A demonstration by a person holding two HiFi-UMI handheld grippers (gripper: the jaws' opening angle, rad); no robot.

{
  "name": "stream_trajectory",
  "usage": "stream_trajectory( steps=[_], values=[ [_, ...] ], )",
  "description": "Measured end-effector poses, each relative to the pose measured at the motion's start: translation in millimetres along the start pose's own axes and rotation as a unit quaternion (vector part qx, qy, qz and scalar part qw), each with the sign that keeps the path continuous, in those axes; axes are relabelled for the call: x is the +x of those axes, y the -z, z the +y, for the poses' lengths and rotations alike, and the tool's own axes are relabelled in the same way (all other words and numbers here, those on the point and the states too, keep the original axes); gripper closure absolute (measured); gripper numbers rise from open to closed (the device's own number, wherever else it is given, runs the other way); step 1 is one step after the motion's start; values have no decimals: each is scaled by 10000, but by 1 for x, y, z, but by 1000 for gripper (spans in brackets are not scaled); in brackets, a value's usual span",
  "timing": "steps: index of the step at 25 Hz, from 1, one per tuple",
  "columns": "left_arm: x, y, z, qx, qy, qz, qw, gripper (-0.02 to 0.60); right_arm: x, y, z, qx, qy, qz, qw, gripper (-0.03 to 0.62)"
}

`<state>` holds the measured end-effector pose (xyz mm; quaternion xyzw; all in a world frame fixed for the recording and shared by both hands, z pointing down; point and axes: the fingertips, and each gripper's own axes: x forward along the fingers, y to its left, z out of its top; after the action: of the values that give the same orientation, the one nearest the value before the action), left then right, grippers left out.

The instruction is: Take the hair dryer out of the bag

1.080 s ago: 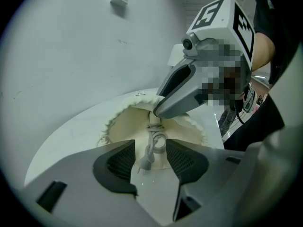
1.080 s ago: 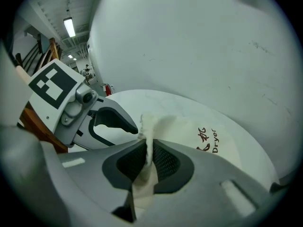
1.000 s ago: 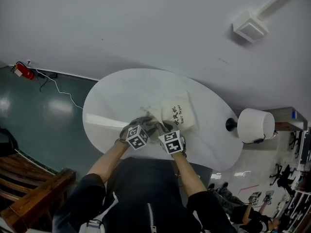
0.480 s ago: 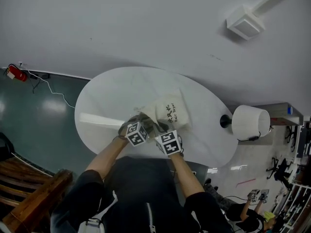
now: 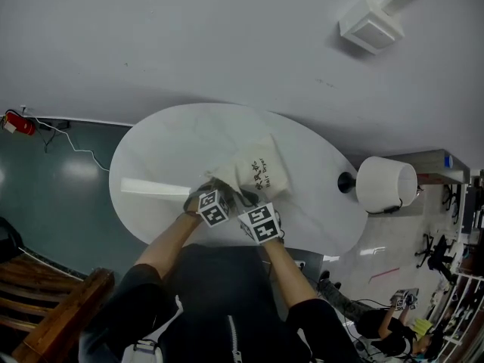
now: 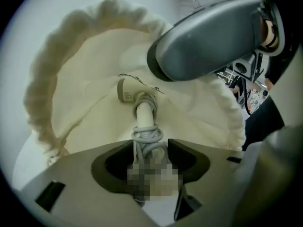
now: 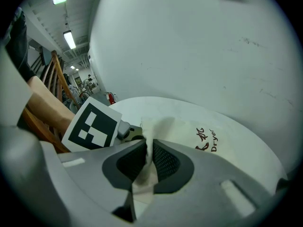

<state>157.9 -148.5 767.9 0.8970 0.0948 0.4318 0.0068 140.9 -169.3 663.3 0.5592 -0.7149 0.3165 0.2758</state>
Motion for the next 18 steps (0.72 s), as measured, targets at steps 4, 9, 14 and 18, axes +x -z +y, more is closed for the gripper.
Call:
stream_trajectory(
  steps=[4,9,14,18],
  values=[
    [5,2,0,-101,74,272,9996,373,2,1,-1,56,-6,-4,10000,563],
    [-4,0,3,-145,64,226,9996,385,4,0,0,28,-11,6,10000,563],
    [-15,9,7,-122,6,211,9997,393,5,1,-2,20,13,22,10000,565],
    [-30,18,8,-108,-32,242,9996,394,7,-1,-3,13,41,30,10000,563]
  ],
)
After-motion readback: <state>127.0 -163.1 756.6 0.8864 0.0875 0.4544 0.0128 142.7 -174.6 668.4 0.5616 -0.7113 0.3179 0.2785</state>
